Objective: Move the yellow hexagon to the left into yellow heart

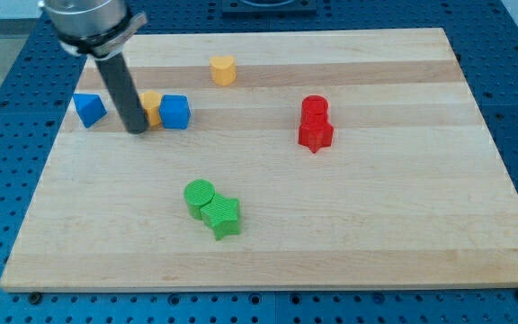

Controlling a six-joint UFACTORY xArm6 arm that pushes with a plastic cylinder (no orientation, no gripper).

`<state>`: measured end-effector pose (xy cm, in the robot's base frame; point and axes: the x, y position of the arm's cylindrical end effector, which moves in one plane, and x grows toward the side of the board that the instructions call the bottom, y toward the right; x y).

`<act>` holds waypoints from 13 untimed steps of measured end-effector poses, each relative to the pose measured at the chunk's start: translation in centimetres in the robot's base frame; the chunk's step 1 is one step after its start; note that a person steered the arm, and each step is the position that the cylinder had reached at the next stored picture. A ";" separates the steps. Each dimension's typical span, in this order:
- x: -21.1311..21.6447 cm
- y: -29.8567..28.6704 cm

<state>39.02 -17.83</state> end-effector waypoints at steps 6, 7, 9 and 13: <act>-3.5 -5.7; -6.2 -4.2; -6.4 0.4; -8.2 5.4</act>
